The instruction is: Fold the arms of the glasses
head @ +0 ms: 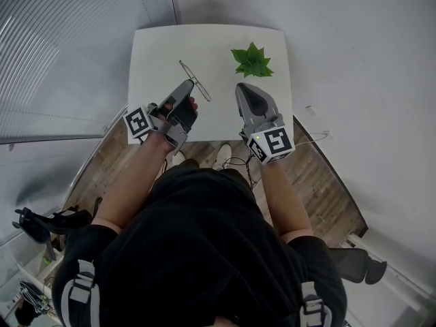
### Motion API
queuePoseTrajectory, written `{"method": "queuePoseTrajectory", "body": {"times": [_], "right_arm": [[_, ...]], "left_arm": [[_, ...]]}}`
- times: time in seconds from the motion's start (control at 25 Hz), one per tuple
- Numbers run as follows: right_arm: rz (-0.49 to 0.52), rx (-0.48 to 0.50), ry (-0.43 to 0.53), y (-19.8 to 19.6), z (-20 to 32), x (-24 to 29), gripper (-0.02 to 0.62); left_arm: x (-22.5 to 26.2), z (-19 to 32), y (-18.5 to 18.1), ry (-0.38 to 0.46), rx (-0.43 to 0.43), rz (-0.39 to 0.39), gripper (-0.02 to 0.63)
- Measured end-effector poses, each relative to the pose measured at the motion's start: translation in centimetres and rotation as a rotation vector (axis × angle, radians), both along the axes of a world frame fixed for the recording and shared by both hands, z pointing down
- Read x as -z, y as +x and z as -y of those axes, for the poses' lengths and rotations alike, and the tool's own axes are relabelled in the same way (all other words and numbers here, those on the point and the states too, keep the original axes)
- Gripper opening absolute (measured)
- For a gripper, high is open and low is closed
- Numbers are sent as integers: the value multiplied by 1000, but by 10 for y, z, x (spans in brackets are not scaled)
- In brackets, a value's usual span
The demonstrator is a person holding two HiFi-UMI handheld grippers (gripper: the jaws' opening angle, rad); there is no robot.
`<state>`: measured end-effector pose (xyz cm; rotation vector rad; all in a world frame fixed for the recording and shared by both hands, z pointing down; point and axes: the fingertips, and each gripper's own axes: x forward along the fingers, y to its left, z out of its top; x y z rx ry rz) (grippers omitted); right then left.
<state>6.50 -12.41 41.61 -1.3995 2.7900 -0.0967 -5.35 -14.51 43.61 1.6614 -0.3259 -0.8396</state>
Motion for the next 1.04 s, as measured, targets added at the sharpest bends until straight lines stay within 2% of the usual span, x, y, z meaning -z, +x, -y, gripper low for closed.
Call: {"method": "queuePoseTrajectory", "body": {"times": [1.04], "right_arm": [[-23,42,-15,-14,1,-5,11]], "left_arm": [[-3,3,3,-3,-20,0,11]]}}
